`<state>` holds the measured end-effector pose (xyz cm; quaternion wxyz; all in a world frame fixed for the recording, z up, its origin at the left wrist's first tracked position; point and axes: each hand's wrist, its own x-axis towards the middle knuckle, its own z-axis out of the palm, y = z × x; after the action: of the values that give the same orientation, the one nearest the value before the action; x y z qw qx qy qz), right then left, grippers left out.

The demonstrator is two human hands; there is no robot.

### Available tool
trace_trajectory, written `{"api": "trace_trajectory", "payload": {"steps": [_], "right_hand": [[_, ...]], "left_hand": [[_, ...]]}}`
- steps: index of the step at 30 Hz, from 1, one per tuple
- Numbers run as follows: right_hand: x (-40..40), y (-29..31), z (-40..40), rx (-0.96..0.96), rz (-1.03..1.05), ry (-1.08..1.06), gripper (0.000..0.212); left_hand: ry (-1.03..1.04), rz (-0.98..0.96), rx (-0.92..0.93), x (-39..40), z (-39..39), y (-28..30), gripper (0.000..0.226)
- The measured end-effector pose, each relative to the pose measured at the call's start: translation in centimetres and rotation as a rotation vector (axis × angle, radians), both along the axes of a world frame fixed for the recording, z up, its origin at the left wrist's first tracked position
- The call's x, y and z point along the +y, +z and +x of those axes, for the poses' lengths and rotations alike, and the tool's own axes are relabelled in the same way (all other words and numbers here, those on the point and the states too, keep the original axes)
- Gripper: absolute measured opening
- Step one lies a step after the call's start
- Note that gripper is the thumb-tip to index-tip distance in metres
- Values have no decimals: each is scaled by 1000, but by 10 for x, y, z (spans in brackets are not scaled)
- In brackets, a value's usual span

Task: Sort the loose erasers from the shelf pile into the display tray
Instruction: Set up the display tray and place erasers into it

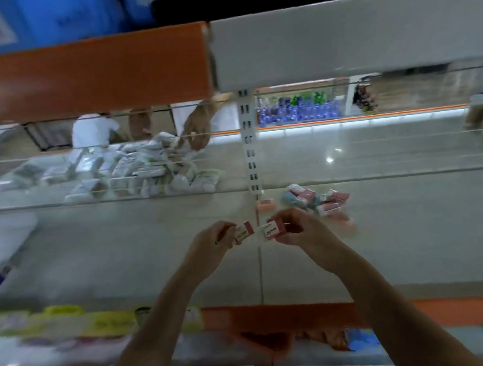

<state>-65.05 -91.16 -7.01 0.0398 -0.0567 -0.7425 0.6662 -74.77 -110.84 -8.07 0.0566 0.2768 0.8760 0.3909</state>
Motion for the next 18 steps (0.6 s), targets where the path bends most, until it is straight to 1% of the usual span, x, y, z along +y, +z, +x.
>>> {"api": "trace_trajectory", "payload": {"steps": [3,8,13,18], "right_hand": [[-35,0,-18,4,-23,70,29],[-115,5,-48,20,-40,177,30],[-218,15,-74,44,-46,256,29],[-323,19,-99,84,-40,278,33]], "left_hand": [[47,65,-103,-46,-2,2,18],[100,91,-122,-134,-2,16,25],[190,188,-166,-239,-8,29,20],[237,149,-182,-344,-25,40,23]]}}
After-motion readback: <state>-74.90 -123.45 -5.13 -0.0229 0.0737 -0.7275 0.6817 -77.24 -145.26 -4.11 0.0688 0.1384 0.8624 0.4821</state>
